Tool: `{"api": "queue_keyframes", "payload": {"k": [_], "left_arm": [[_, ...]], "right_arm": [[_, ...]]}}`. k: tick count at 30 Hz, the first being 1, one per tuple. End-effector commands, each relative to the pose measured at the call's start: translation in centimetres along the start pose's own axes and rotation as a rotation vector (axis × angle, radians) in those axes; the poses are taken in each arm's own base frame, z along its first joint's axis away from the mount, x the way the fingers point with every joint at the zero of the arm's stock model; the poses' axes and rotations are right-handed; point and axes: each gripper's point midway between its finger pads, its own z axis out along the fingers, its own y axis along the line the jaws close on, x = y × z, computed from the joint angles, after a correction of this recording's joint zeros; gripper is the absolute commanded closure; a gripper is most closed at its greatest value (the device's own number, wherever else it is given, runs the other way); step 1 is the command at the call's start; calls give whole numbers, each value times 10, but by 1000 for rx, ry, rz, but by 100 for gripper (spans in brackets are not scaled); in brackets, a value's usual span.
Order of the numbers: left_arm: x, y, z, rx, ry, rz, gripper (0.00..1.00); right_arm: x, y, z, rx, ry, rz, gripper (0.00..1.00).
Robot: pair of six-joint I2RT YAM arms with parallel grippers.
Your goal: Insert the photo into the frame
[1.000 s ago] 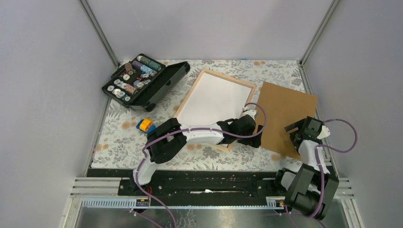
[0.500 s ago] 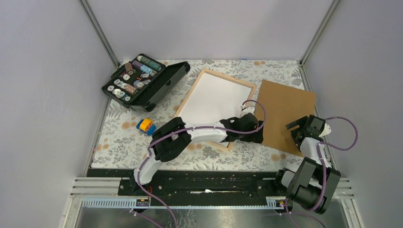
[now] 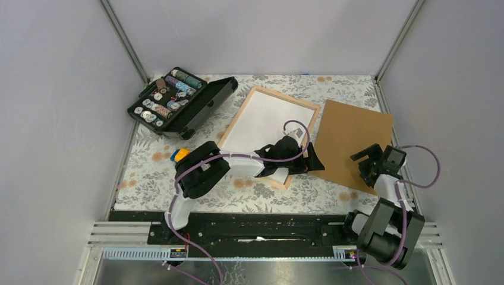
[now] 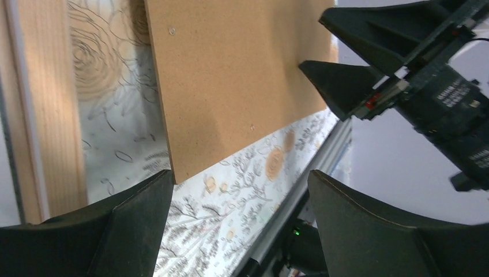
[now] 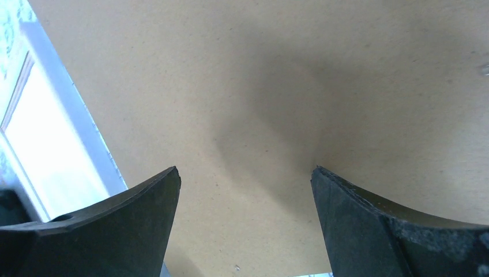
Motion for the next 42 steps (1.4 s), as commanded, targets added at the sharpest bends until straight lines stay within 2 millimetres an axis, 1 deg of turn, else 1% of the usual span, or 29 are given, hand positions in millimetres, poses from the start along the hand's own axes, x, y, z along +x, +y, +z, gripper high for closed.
{"api": "queue_keyframes", "payload": {"k": [1,2,4,8,12,14,16,20,22,28,31,32,33,35,37,40,42], "left_arm": [[-28,-125,-57,376,-87,40,11],[-29,-124,-61,377,-99,39,11],[-34,-130,-73,403,-121,37,11],[-37,-137,-89,436,-134,32,11],[-41,-135,-101,426,-160,22,11],[-44,-127,-105,409,-171,17,10],[-46,-115,-108,379,-183,8,9],[-48,-81,-111,308,-208,-9,7],[-47,-59,-109,255,-215,-7,6],[-46,-15,-100,160,-186,-19,5],[-52,-8,-99,117,-213,40,2],[-55,-6,-95,92,-208,73,1],[-54,2,-90,54,-180,97,1],[-59,5,-79,36,-147,133,2],[-66,13,-68,27,-123,128,7],[-80,25,-56,14,-124,85,19],[-89,27,-50,20,-144,67,27]], "right_arm": [[50,-9,-9,-16,187,29,9],[51,-7,-10,-29,193,28,9],[56,-3,-11,-62,215,25,9],[65,6,-13,-124,263,26,11],[72,13,-16,-161,290,15,11],[73,17,-18,-175,292,10,11],[75,21,-19,-184,294,0,11],[82,26,-19,-188,302,-17,11],[85,27,-17,-187,306,-20,11],[88,27,-14,-185,318,-19,11],[86,27,-15,-186,302,-33,11],[85,26,-15,-185,297,-38,11],[85,26,-15,-185,295,-44,11],[84,28,-15,-193,295,-56,10],[84,28,-15,-198,300,-66,10],[86,30,-16,-215,312,-83,10],[86,30,-16,-218,313,-89,9]]}}
